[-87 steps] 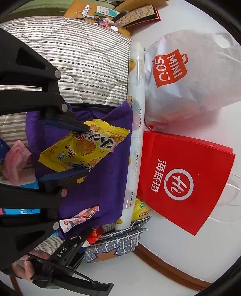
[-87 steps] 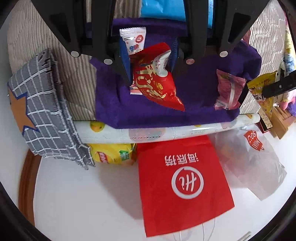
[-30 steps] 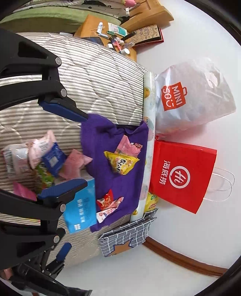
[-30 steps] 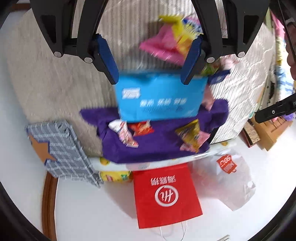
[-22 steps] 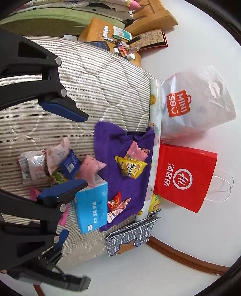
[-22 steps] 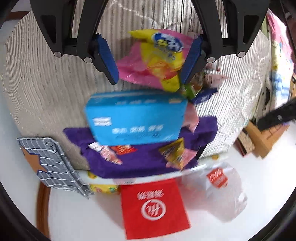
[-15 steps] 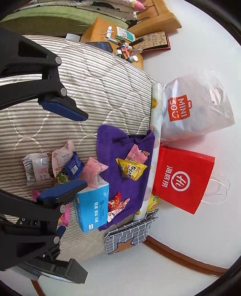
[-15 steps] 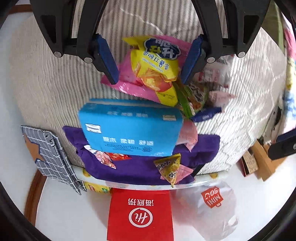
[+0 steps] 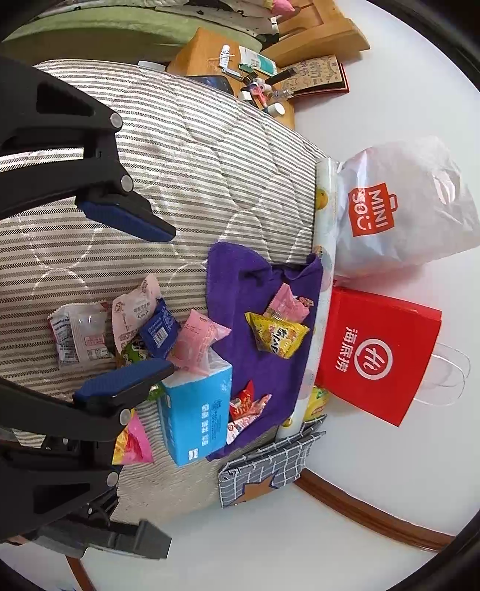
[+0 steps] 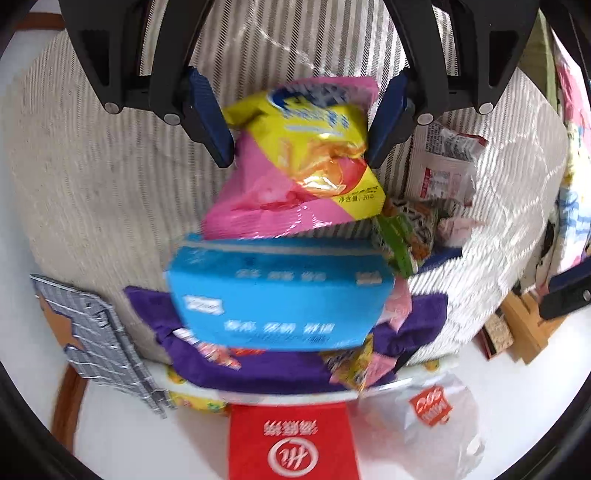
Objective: Organize snacks
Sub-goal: 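Lower the right tool onto the pink-yellow potato stick bag and grasp it, then grasp white packet with left tool while right tool holds potato stick bag, then carry white packet with left tool while right tool carries potato stick bag over towel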
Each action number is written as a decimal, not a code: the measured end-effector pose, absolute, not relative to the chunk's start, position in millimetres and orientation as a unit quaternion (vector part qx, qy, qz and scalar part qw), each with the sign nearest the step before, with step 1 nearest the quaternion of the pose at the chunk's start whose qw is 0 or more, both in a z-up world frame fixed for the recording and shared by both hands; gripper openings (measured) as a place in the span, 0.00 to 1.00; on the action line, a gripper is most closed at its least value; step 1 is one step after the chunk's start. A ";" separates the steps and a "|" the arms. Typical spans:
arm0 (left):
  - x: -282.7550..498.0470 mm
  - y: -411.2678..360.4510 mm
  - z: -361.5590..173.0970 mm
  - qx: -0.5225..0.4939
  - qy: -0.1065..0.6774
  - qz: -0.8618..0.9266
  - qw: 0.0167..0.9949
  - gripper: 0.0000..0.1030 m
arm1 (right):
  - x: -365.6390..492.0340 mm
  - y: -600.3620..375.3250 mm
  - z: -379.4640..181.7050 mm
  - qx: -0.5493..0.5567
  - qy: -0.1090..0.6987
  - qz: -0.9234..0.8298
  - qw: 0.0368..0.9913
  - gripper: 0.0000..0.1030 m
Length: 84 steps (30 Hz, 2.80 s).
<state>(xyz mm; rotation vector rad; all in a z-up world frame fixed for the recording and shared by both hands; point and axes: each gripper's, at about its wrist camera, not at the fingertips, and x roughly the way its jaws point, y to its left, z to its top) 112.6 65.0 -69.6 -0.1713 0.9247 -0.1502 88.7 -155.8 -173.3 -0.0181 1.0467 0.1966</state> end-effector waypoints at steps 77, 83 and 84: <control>81.7 0.2 -150.4 -0.024 0.466 -0.117 0.877 0.34 | 66.9 -240.4 -170.6 0.038 0.376 0.038 0.925 0.59; 71.4 -7.5 -121.7 -0.026 0.446 -0.133 0.885 0.34 | 52.1 -238.4 -143.7 0.038 0.359 0.030 0.932 0.59; 69.9 -7.9 -117.6 -0.029 0.444 -0.136 0.885 0.34 | 50.2 -238.6 -139.7 0.041 0.358 0.031 0.932 0.59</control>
